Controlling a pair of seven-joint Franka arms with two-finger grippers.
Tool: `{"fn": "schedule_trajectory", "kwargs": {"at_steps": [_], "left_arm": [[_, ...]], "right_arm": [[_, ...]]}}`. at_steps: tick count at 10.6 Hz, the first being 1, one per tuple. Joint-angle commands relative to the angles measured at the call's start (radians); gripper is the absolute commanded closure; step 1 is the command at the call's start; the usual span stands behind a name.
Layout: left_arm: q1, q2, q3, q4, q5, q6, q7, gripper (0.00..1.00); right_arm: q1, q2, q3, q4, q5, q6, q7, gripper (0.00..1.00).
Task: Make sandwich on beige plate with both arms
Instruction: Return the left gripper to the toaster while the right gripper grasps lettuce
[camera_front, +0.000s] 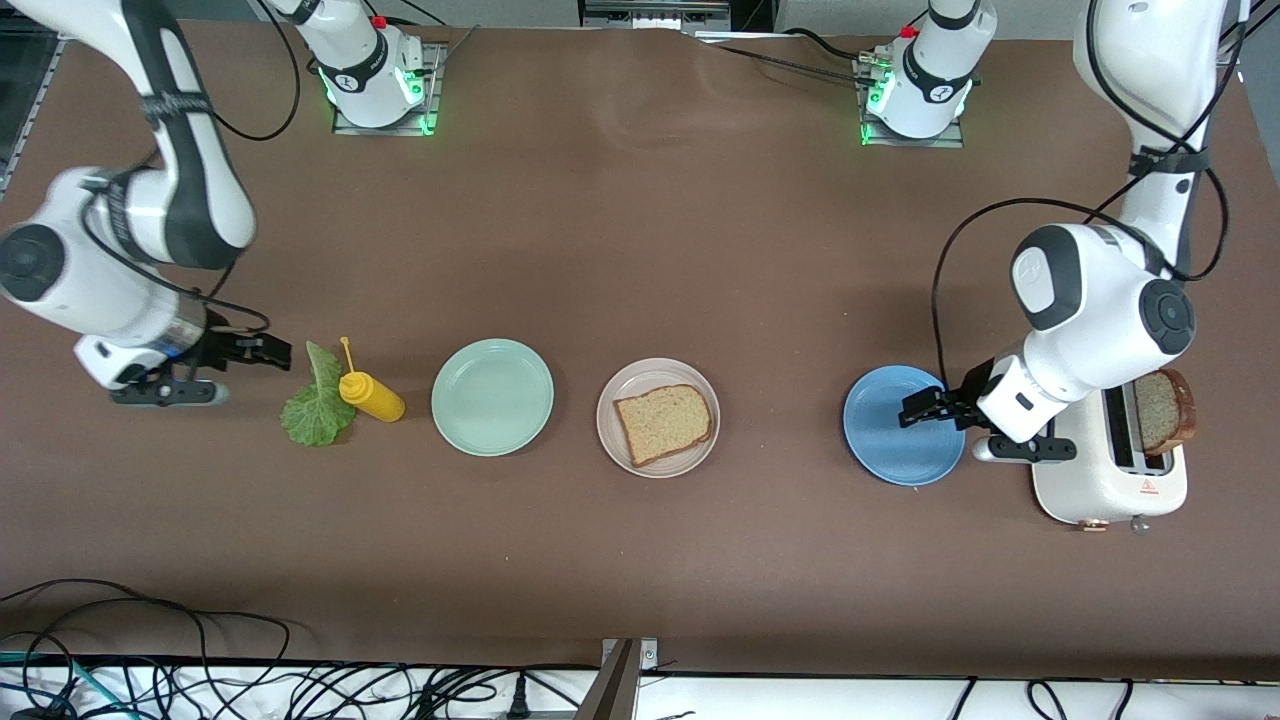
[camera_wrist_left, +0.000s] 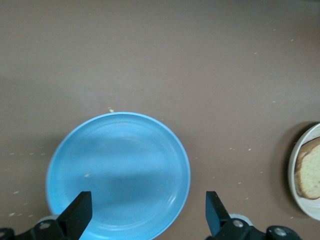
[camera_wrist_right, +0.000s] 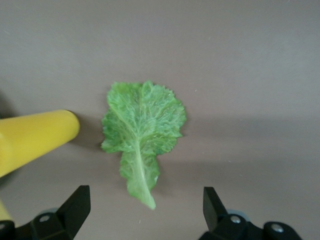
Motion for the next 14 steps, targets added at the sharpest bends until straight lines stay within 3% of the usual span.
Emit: {"fn": "schedule_trajectory", "kwargs": {"at_steps": [1,5,6,8,10,11,14], "left_arm": [[0.003,-0.068,0.016,-0.032,0.111,-0.051,0.005,0.00],[0.001,-0.122,0.042,-0.029,0.157,-0.063,-0.065,0.00],[0.001,-0.134,0.042,-0.029,0.189,-0.065,-0.076,0.00],[0.003,-0.154,0.042,-0.032,0.264,-0.065,-0.180,0.00],[0.017,-0.168,0.041,-0.026,0.382,-0.065,-0.239,0.00],[0.024,-0.165,0.042,-0.018,0.428,-0.065,-0.240,0.00],[0.056,-0.163,0.042,-0.009,0.466,-0.065,-0.234,0.00]], "right_arm": [[-0.007,0.063,0.006,-0.021,0.014,0.043,0.003,0.00],[-0.007,0.178,0.008,-0.015,0.019,0.089,-0.006,0.00],[-0.007,0.186,0.008,-0.014,0.019,0.088,-0.008,0.09],[-0.007,0.178,0.009,-0.006,0.019,0.080,-0.009,0.58],[-0.007,0.174,0.009,-0.005,0.019,0.079,-0.011,0.87],[-0.007,0.169,0.009,-0.005,0.019,0.079,-0.011,0.96],[-0.007,0.162,0.009,0.059,0.019,-0.024,-0.008,1.00]]}}
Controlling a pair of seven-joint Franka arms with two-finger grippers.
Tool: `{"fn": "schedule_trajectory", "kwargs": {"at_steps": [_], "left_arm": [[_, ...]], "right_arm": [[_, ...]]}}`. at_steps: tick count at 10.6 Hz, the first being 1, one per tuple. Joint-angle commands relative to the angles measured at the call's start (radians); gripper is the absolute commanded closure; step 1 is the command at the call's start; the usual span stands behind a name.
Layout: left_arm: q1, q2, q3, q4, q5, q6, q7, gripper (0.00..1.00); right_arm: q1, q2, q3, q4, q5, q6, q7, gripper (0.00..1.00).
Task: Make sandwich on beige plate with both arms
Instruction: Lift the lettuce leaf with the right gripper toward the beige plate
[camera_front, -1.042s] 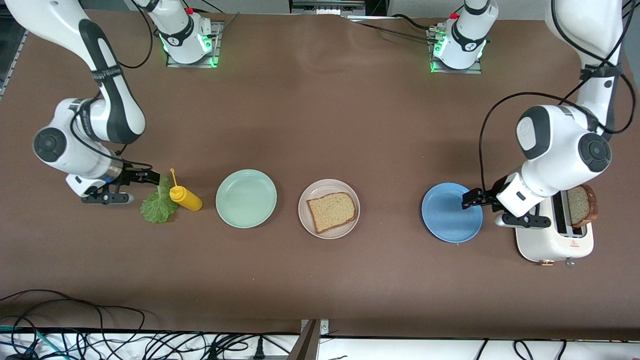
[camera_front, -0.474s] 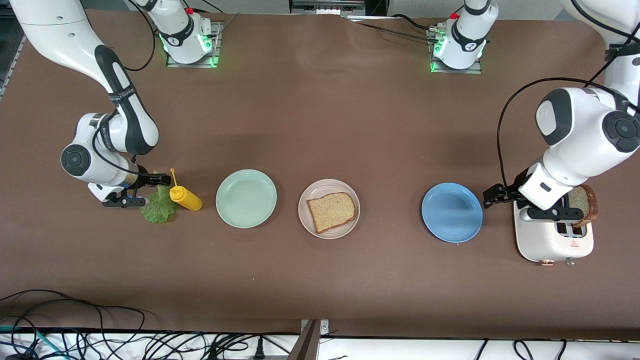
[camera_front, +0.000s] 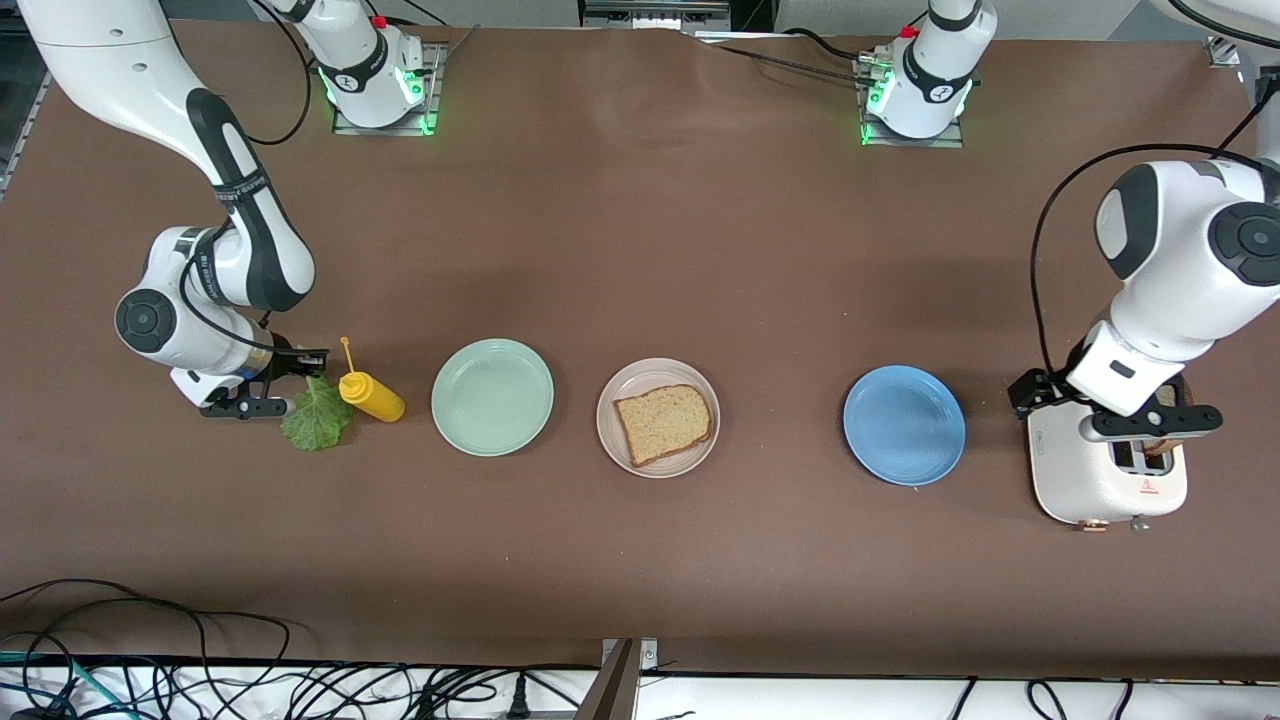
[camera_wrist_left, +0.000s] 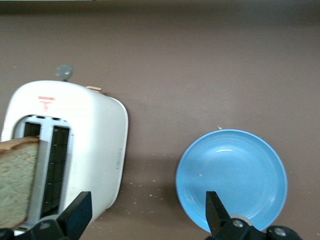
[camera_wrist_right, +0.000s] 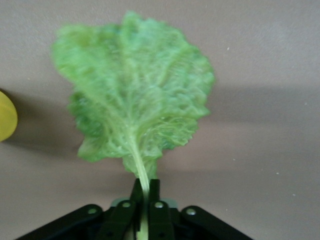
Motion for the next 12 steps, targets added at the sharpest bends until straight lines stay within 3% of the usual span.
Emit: {"fn": "schedule_trajectory", "kwargs": {"at_steps": [1,3,5,10,12], "left_arm": [[0.017,-0.026,-0.006,-0.005,0.036,-0.009,-0.012,0.00],[0.033,-0.038,-0.006,0.004,0.038,-0.031,-0.009,0.00],[0.078,-0.038,-0.007,0.038,0.038,-0.062,0.121,0.00],[0.174,0.003,-0.006,0.094,0.038,-0.065,0.319,0.00],[0.200,0.032,-0.006,0.104,0.035,-0.063,0.420,0.00]], "right_arm": [[-0.007,-0.016,0.007,0.098,0.016,-0.151,-0.008,1.00],[-0.007,-0.018,0.007,0.210,0.014,-0.309,-0.001,1.00],[-0.007,-0.018,0.003,0.290,0.014,-0.457,-0.008,1.00],[-0.007,-0.068,0.004,0.337,0.033,-0.635,-0.010,1.00],[-0.007,-0.161,0.001,0.332,0.036,-0.710,0.005,1.00]]}}
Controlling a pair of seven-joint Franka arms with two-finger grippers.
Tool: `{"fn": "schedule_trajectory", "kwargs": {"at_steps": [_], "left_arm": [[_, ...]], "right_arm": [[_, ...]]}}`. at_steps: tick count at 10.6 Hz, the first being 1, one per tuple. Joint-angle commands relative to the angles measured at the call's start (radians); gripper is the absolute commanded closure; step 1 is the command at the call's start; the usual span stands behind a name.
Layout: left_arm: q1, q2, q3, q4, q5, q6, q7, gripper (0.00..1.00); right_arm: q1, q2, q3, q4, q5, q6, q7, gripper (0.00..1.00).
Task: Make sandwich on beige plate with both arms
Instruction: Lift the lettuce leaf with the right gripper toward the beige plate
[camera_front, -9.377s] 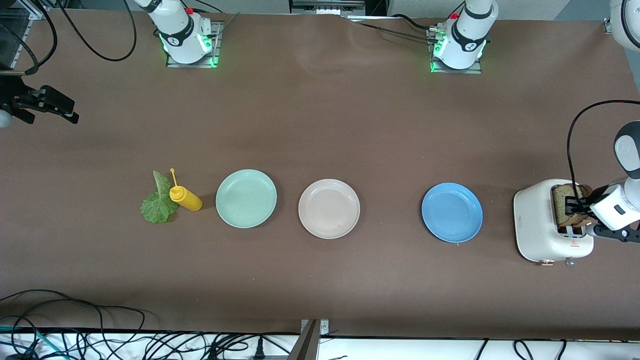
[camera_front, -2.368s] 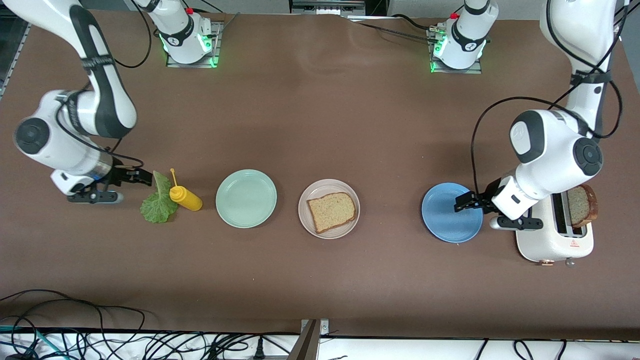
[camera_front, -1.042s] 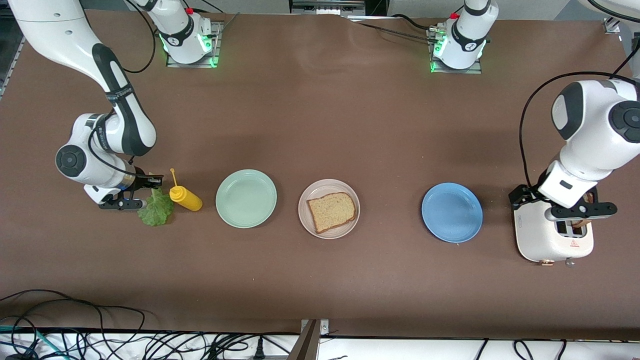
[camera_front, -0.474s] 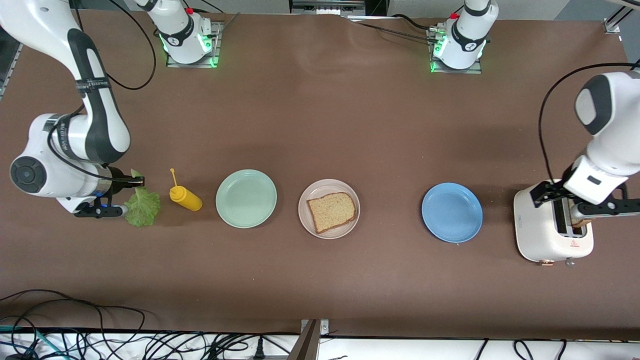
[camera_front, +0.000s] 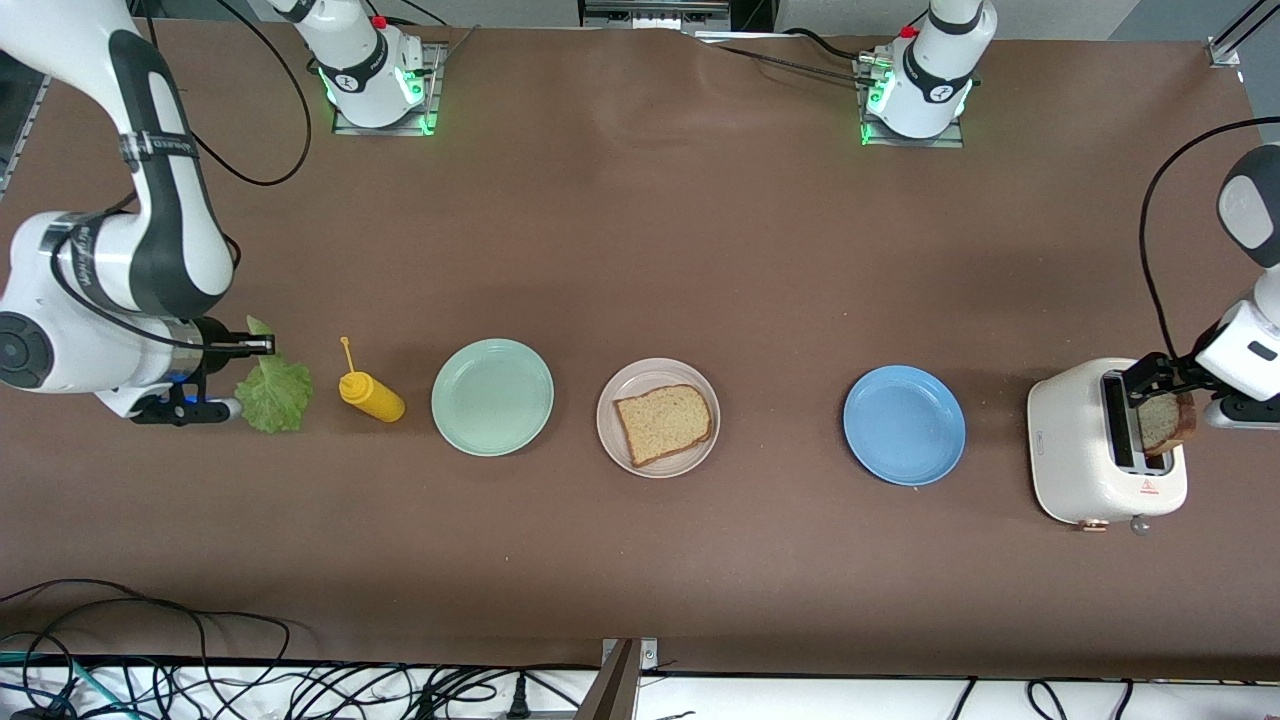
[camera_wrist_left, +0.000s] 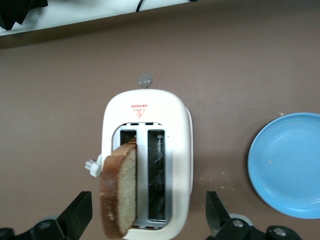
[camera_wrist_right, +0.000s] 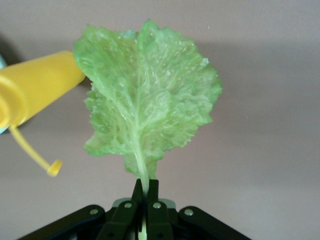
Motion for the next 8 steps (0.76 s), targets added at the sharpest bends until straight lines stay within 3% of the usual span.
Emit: {"fn": "schedule_trajectory", "kwargs": {"at_steps": [1,6,8], "left_arm": [[0.032,0.059,-0.009,0.043,0.028,-0.018,0.083,0.00],[0.090,0.130,-0.010,0.043,0.008,-0.016,0.220,0.00],[0.108,0.134,-0.010,0.043,-0.028,-0.015,0.270,0.09]], "right_arm": [[-0.004,-0.106,0.008,0.003,0.019,-0.110,0.039,1.00],[0.005,-0.132,0.005,0.251,0.019,-0.230,0.156,1.00],[0.022,-0.132,0.017,0.312,0.084,-0.257,0.328,1.00]]}}
